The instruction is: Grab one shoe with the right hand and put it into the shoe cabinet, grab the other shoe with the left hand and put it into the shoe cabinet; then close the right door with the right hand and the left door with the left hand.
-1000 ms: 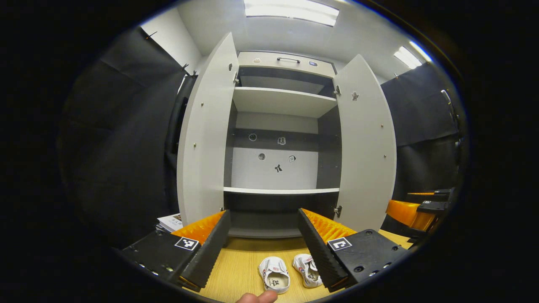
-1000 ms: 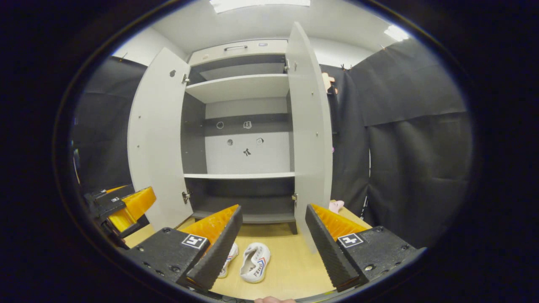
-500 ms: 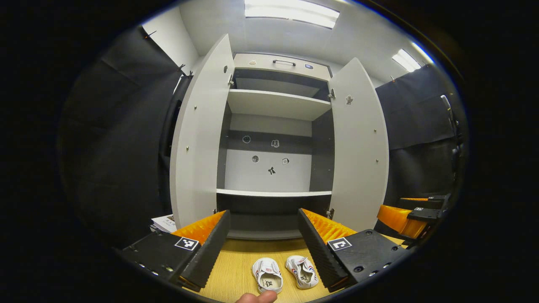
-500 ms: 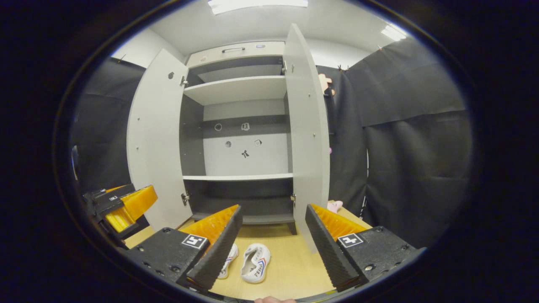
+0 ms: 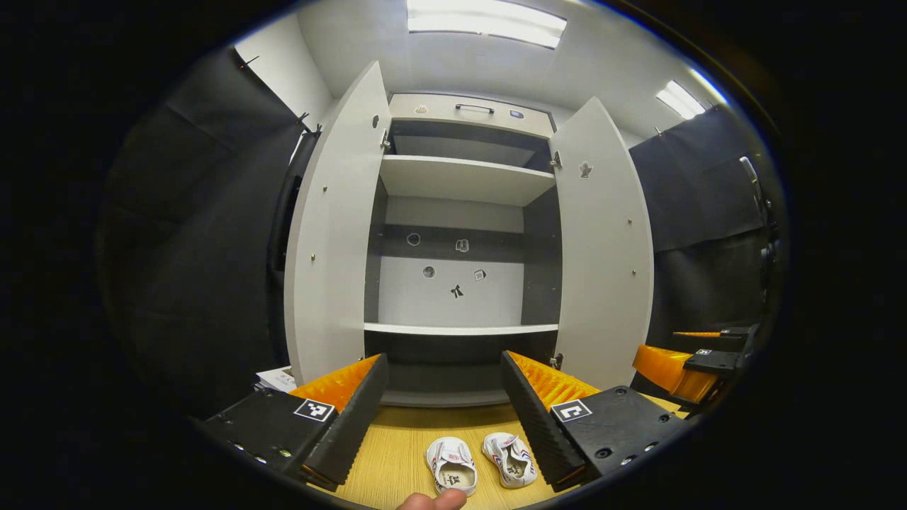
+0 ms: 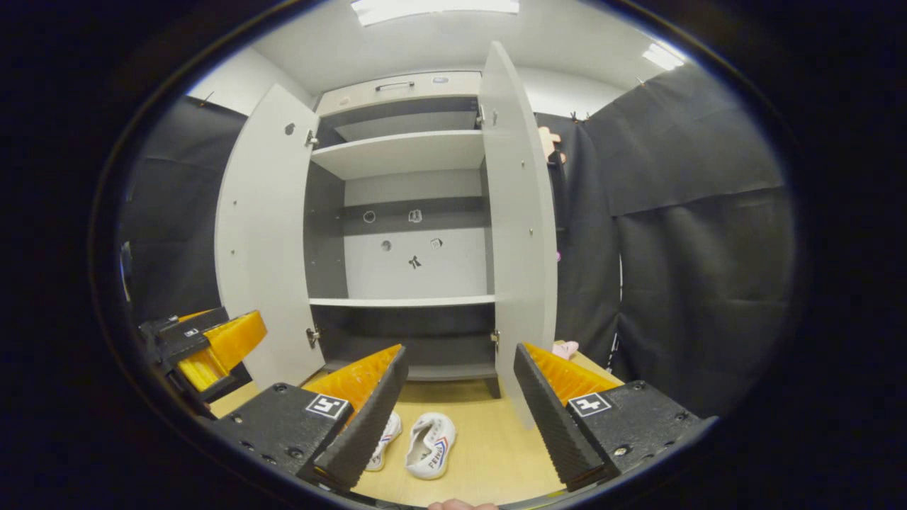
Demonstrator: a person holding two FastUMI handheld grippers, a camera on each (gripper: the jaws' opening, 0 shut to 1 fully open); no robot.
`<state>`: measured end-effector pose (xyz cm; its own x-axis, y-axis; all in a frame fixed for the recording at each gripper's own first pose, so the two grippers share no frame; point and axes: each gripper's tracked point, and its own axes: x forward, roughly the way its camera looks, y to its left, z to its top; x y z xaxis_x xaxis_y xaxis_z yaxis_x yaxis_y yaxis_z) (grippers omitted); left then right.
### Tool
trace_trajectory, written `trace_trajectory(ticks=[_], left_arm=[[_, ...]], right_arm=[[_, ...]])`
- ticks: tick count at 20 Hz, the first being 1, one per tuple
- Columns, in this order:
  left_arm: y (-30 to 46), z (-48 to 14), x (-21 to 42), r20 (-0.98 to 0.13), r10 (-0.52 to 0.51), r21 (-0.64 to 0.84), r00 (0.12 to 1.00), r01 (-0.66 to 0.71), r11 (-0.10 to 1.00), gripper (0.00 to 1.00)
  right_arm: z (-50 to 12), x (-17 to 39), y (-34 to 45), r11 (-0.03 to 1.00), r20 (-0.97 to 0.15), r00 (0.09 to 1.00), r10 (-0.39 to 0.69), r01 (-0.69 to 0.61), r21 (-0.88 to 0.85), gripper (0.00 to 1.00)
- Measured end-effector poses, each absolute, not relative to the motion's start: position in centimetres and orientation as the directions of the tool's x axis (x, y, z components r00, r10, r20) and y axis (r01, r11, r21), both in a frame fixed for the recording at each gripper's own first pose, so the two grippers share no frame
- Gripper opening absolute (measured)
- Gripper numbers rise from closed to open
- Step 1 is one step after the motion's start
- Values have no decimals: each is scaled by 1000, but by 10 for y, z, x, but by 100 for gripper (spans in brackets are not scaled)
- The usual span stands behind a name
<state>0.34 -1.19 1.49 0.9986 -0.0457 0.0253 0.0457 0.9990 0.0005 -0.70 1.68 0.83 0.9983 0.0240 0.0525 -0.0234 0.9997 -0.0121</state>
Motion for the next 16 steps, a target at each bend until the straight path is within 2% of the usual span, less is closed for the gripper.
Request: trace_trajectory(ticks=[16], left_arm=[[-11, 10, 7, 18, -42, 1, 999, 42, 999, 95]], right_arm=[[2, -3, 15, 1000, 35, 999, 25, -25, -18, 98]])
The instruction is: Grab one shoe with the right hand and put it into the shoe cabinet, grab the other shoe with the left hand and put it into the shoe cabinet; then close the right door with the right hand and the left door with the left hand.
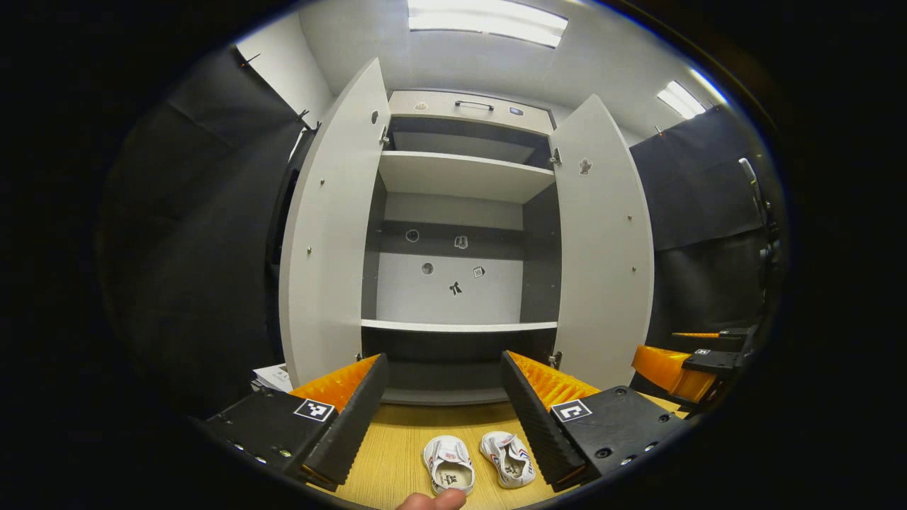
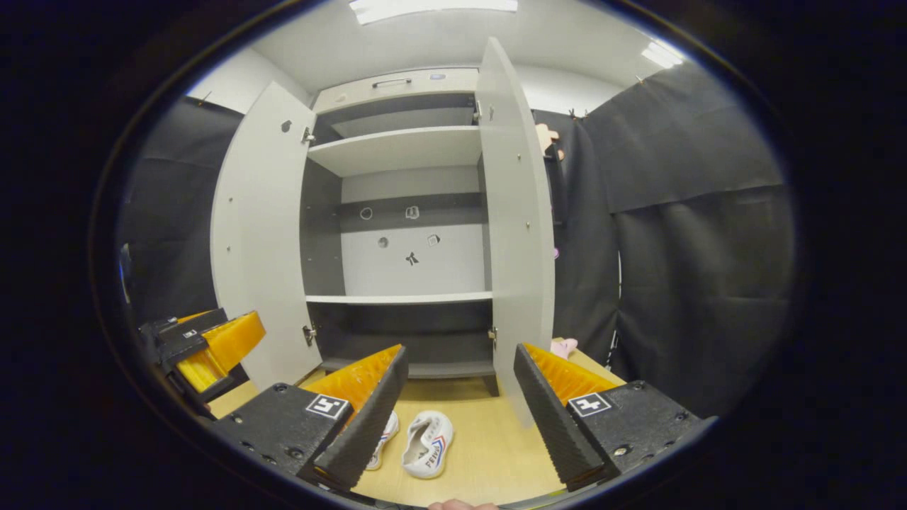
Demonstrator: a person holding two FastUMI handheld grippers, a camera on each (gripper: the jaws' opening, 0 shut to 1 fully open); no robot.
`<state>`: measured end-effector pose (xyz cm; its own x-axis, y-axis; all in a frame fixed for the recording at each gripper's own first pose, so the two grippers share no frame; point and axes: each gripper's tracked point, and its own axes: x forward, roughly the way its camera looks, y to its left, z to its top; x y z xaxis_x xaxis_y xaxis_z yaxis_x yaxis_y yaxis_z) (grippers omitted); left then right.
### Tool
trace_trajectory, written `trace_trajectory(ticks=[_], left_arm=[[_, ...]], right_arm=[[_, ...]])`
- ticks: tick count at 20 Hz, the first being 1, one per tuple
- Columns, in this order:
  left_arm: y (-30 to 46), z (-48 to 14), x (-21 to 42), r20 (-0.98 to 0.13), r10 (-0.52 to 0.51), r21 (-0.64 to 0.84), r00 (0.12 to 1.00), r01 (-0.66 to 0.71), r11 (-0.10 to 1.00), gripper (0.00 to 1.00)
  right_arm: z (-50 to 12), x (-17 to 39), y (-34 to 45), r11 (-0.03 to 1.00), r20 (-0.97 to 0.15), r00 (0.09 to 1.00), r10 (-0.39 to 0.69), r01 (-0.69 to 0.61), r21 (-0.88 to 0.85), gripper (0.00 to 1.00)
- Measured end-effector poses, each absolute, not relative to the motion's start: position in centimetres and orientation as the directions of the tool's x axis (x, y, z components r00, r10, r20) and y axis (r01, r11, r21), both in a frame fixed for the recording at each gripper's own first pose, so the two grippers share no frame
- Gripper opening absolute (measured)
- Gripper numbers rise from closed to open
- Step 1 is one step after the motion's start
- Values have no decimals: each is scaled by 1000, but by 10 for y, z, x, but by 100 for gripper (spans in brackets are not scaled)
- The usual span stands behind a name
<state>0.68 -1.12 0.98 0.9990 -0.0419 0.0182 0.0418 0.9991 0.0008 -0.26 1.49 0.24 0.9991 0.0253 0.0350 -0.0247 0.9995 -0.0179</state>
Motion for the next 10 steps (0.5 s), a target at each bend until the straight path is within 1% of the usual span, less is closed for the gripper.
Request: trace_trajectory(ticks=[10], left_arm=[[-11, 14, 4, 31, -45, -13, 998, 46, 999, 95]], right_arm=[[5, -6, 15, 1000, 38, 999, 24, -23, -21, 98]])
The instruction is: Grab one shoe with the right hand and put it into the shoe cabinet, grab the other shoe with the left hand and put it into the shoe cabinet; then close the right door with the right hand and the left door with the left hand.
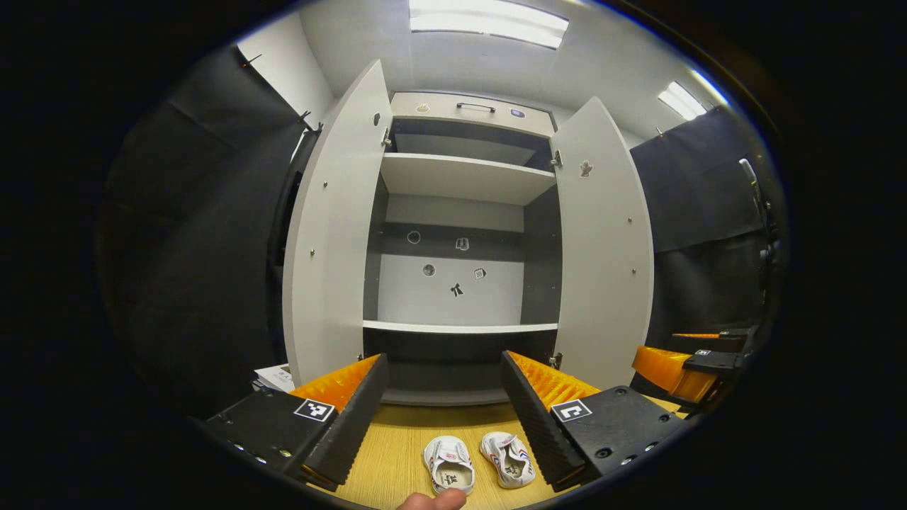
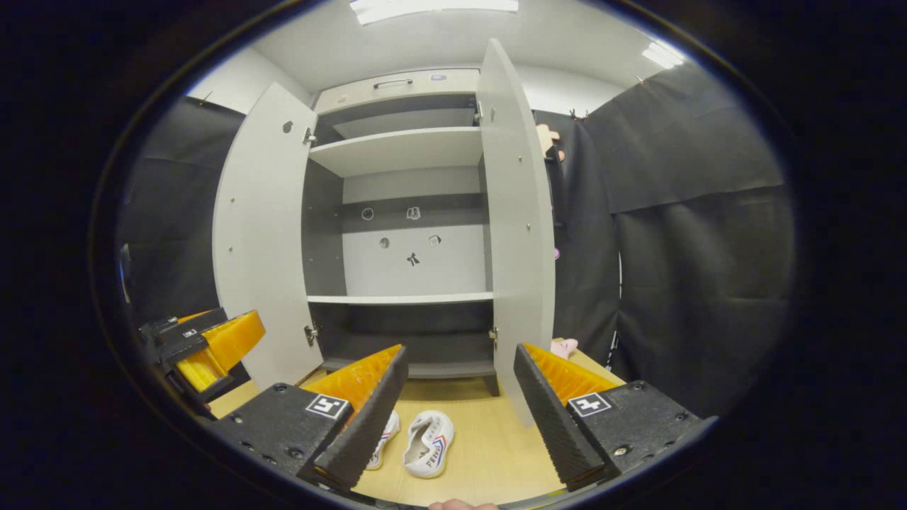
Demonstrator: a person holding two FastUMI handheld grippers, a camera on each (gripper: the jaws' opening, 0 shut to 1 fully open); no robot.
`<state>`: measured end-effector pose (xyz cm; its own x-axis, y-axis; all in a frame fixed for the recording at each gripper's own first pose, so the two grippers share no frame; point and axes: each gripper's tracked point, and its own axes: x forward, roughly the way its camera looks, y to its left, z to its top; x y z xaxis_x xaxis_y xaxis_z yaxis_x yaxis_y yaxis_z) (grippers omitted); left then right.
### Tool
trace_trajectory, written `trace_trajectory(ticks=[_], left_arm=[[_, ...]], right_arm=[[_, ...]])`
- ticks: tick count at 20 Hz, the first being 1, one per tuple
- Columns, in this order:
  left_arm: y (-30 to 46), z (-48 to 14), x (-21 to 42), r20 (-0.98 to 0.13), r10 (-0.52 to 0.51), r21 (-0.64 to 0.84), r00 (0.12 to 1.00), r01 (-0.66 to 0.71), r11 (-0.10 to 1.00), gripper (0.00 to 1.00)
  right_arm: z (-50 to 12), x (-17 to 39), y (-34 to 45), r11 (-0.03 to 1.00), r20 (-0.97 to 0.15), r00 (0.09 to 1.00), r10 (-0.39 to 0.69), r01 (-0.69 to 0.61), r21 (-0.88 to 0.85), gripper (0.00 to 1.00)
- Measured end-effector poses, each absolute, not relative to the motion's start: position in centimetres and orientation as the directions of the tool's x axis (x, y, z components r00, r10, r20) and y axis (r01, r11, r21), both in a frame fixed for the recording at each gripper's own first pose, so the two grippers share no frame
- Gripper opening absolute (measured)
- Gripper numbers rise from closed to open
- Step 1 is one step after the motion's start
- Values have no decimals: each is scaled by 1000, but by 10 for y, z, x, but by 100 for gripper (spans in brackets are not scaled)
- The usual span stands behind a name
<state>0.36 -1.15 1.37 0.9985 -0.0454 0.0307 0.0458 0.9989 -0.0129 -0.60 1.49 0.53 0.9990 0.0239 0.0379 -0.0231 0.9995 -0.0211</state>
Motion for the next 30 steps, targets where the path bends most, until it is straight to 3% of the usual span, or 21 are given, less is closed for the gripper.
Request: trace_trajectory(ticks=[13, 20, 21, 22, 23, 27, 30], left_arm=[[-8, 14, 4, 38, -40, 11, 998, 39, 999, 95], [-4, 15, 0, 39, -30, 10, 999, 29, 1000, 95], [-3, 14, -2, 39, -27, 9, 999, 27, 1000, 95], [-1, 14, -3, 37, -24, 12, 999, 24, 1000, 95], [2, 13, -5, 36, -19, 16, 999, 18, 1000, 95], [16, 7, -13, 22, 9, 36, 1000, -10, 999, 95], [30, -2, -18, 5, 35, 51, 999, -35, 998, 95]], right_arm=[[4, -9, 13, 1000, 43, 999, 14, -13, -23, 98], [-11, 0, 33, 997, 21, 997, 74, -74, -35, 98], [-23, 5, 44, 994, -4, 994, 108, -108, -37, 94], [-37, 11, 53, 990, -36, 990, 135, -136, -39, 98], [-53, 18, 60, 986, -72, 985, 156, -160, -41, 94], [-131, 46, 94, 968, -240, 944, 224, -244, -56, 98], [-189, 66, 108, 960, -365, 900, 237, -275, -57, 89]])
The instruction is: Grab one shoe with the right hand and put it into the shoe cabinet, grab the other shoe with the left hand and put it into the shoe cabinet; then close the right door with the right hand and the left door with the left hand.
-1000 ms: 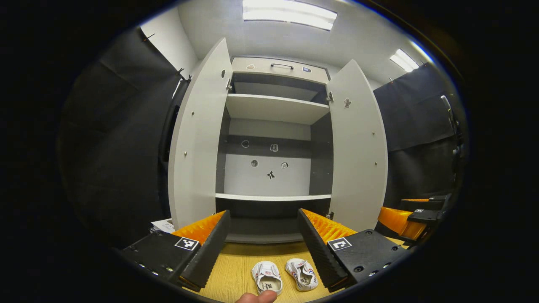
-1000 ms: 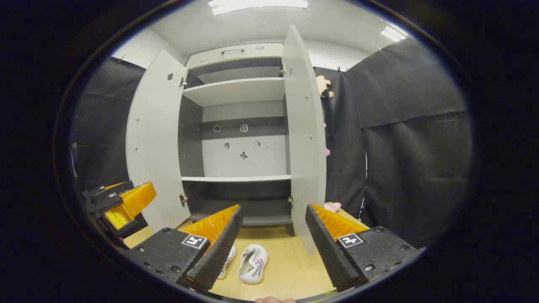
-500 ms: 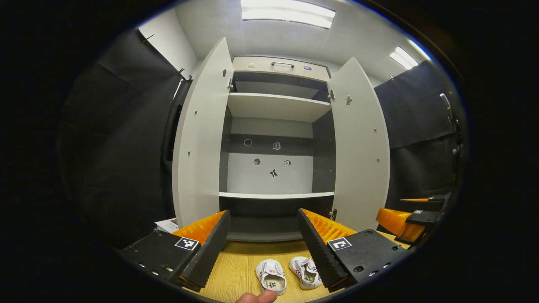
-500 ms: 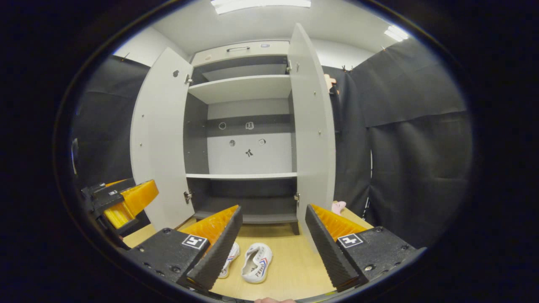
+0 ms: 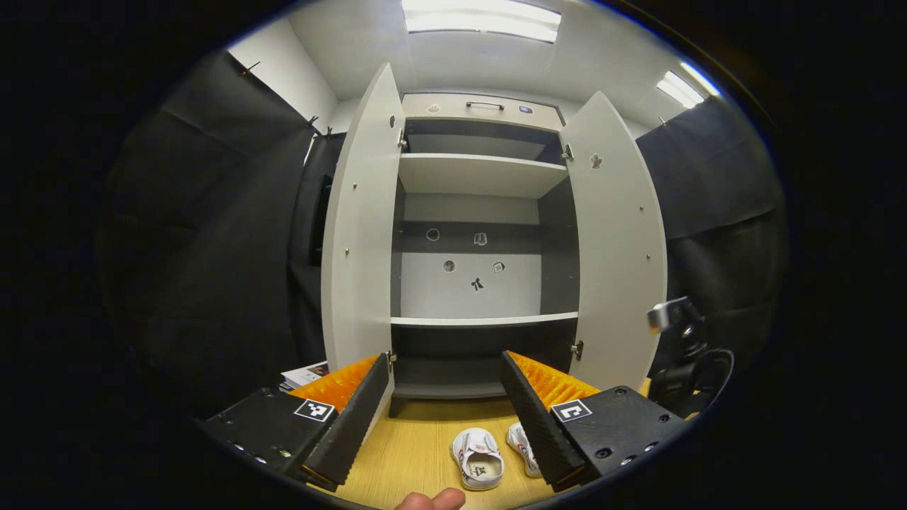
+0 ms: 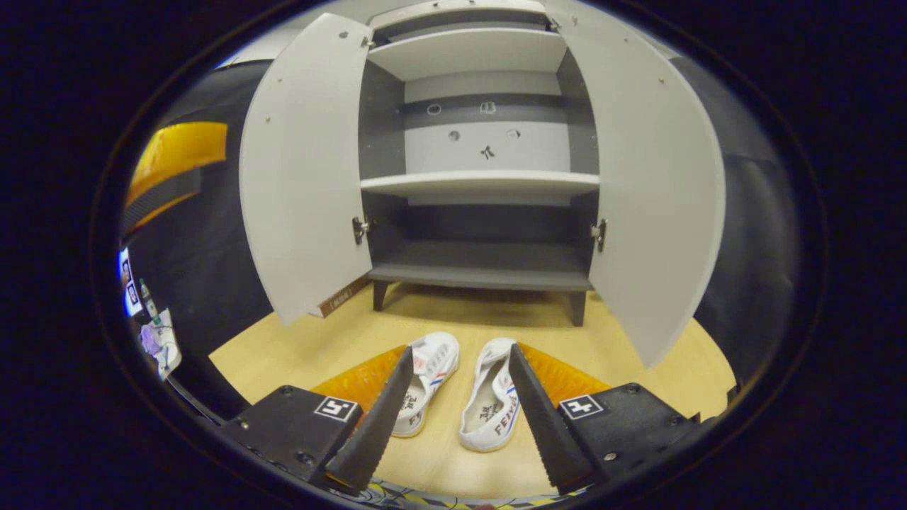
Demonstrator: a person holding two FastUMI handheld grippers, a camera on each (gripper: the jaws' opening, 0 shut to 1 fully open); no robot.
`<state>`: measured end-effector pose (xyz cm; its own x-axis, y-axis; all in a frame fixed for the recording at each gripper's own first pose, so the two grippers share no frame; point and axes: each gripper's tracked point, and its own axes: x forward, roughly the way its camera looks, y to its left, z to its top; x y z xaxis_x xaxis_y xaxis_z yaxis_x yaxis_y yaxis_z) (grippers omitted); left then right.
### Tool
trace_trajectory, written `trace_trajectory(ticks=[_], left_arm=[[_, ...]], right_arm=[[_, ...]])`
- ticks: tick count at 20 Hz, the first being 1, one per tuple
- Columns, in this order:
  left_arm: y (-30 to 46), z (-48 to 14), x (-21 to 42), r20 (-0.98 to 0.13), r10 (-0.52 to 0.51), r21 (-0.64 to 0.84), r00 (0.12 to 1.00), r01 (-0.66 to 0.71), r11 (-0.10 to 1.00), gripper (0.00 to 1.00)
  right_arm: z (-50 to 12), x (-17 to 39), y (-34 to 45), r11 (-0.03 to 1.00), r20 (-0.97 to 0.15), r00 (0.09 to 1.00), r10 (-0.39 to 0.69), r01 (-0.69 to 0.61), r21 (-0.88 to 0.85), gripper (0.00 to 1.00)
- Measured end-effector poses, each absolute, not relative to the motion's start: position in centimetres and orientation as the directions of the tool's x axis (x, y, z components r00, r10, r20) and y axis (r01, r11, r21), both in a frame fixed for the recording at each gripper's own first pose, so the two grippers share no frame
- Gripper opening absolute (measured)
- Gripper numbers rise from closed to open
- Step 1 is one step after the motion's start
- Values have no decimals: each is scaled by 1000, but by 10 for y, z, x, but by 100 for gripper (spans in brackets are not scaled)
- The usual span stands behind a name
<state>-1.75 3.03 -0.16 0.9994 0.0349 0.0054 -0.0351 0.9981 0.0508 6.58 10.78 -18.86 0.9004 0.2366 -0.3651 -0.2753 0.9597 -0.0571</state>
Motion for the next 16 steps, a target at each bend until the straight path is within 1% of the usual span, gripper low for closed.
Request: trace_trajectory(ticks=[1, 2, 3, 6, 9, 10, 11, 12, 13, 15, 16], left_arm=[[34, -3, -19, 1, 41, 54, 999, -41, 998, 95], [38, -5, -20, -2, 46, 56, 999, -46, 997, 95], [42, -6, -21, -1, 50, 57, 999, -50, 997, 95], [57, -9, -20, -4, 71, 60, 997, -70, 996, 95], [70, -15, -15, -14, 87, 55, 996, -86, 995, 95], [74, -18, -14, -20, 92, 50, 996, -91, 995, 95], [76, -19, -13, -23, 94, 45, 995, -93, 995, 95], [78, -20, -12, -25, 96, 42, 995, -95, 995, 95], [80, -22, -9, -28, 97, 39, 995, -96, 995, 95], [83, -25, -6, -39, 97, 38, 994, -96, 995, 95], [84, -27, -5, -43, 97, 39, 994, -96, 995, 95]], right_arm=[[-205, 72, 111, 958, -401, 885, 236, -281, -55, 88], [-218, 78, 113, 958, -428, 873, 233, -281, -51, 80], [-232, 86, 113, 961, -454, 864, 218, -271, -54, 82], [-265, 103, 107, 973, -520, 837, 170, -226, -47, 67], [-290, 117, 100, 979, -568, 811, 138, -197, -44, 61], [-296, 122, 99, 981, -578, 806, 130, -190, -46, 55], [-301, 128, 100, 982, -584, 803, 120, -181, -48, 46], [-305, 134, 99, 984, -588, 802, 108, -171, -53, 45], [-309, 139, 97, 985, -590, 802, 95, -161, -60, 37], [-318, 150, 98, 986, -597, 798, 82, -151, -67, 27], [-323, 154, 100, 987, -606, 792, 78, -149, -67, 20]])
